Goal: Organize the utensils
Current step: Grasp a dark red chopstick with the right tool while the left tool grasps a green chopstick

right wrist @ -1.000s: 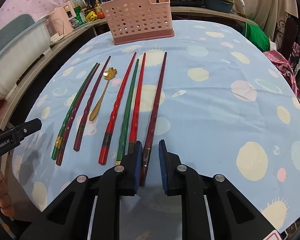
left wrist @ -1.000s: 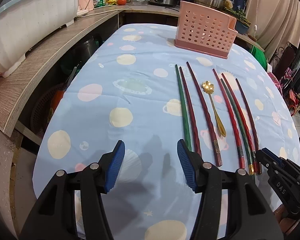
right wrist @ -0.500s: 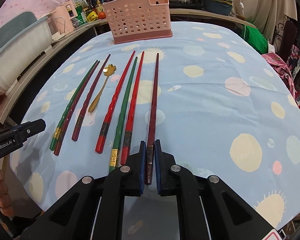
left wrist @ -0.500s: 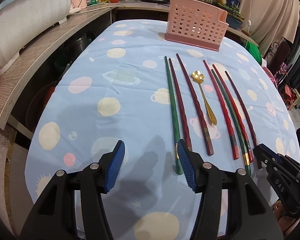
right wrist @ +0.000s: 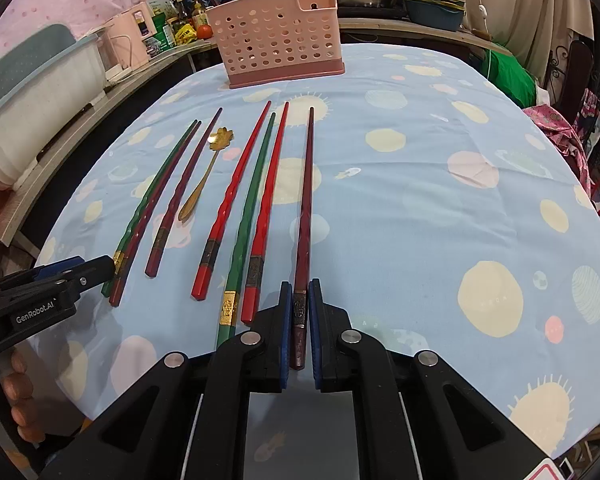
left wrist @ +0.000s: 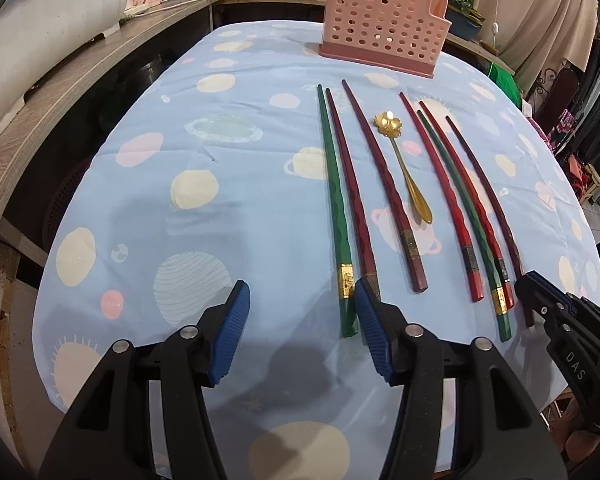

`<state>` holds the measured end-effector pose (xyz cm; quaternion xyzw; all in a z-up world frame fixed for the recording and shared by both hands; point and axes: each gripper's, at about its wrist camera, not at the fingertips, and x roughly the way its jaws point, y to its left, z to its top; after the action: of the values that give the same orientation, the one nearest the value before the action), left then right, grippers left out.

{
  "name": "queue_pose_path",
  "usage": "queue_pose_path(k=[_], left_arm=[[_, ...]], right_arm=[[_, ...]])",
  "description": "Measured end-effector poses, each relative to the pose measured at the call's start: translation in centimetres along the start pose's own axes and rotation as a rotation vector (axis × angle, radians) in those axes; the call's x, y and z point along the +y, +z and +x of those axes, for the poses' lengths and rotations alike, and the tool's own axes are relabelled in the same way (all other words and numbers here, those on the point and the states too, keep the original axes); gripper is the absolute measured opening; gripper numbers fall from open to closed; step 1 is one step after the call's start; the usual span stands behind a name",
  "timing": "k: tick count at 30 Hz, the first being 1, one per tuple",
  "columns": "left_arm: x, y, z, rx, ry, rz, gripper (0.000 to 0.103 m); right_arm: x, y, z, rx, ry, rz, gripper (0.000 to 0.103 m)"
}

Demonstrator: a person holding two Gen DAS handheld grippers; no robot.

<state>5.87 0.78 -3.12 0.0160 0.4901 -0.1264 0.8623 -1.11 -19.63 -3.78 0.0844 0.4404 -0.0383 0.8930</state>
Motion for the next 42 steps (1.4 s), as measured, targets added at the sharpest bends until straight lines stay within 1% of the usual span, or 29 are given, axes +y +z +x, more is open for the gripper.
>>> queue_pose_path(k=[4,8,11,13,14,15,17,23,29,34,38,42], left_arm=[[-0.1,0.0,0.1,-0.002,0.005,0.003,0.052],[-0.3,-0.1,0.2,-0.007,0.027,0.020,0.049],[-0.3,-0.1,0.2,-0.010,0.032,0.029,0.039],[-0.2,0.0,0.1,-0.011,0.031,0.027,0.028],[-0.2,0.0,0.1,-0.011,0.029,0.026,0.025],[-0.1,0.0,0.1,-0.010,0.027,0.025,0.018],[0.0,0.1,0.1,-0.008,0.019,0.024,0.008],[0.1,0.2,0.0,0.000,0.007,0.023,0.007],[0.3,0.8,-1.4,-0.021,0.000,0.006,0.007],[0.6,2.2,-3.7,-0.058,-0.022,-0.009,0.007],[0.8,4.0,-5.9,-0.096,-0.040,-0.025,0.007],[0.8,5.8,-7.7,-0.136,-0.040,-0.025,0.007]], right_arm=[[0.0,0.0,0.0,0.000,0.000,0.000,0.008],[0.0,0.0,0.0,0.000,0.001,0.000,0.008],[0.0,-0.1,0.0,0.000,0.000,0.000,0.008],[0.0,0.0,0.0,0.000,0.000,0.000,0.008],[0.0,-0.1,0.0,0.000,0.000,0.000,0.008],[0.0,-0.1,0.0,0.000,0.002,0.000,0.008],[0.1,-0.1,0.0,0.000,0.001,-0.002,0.008],[-0.1,0.1,-0.3,0.008,0.009,-0.001,0.007],[-0.4,0.8,-1.5,-0.013,0.018,0.002,0.007],[-1.0,2.2,-3.3,-0.054,0.028,0.023,0.007],[-1.5,4.0,-5.1,-0.107,0.040,0.040,0.007],[-2.1,5.9,-7.0,-0.170,0.055,0.059,0.007]])
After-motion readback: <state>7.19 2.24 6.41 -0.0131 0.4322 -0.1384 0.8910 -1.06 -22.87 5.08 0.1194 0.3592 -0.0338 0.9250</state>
